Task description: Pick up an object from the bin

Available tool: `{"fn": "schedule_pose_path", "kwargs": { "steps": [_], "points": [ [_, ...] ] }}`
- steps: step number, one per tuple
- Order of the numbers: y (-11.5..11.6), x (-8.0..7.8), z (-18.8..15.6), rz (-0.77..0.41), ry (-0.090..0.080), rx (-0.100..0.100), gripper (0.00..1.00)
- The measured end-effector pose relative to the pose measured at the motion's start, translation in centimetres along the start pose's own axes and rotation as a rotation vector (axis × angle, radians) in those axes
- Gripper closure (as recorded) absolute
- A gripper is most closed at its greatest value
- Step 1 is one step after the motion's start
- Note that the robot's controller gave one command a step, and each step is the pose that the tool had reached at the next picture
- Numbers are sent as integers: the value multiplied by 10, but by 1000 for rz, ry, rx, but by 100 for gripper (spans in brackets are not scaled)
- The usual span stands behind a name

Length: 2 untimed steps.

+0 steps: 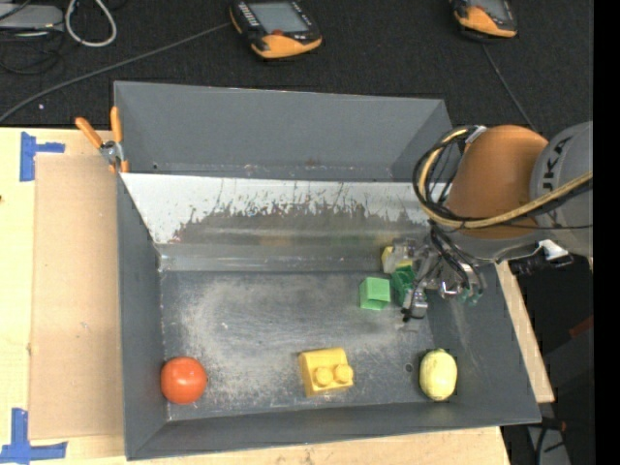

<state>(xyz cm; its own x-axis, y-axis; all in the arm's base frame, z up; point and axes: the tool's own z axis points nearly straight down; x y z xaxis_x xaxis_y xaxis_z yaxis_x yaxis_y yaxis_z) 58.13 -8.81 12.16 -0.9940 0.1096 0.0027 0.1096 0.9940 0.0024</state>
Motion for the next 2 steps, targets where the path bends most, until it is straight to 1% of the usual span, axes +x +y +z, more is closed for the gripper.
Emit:
{"fn": "schedule_pose_path", "kwargs": {
  "steps": [1,2],
  "points": [
    [9,-3,52,110,-10,-1,0],
    [6,-20,50,322,-8,-1,100]
  ]
}}
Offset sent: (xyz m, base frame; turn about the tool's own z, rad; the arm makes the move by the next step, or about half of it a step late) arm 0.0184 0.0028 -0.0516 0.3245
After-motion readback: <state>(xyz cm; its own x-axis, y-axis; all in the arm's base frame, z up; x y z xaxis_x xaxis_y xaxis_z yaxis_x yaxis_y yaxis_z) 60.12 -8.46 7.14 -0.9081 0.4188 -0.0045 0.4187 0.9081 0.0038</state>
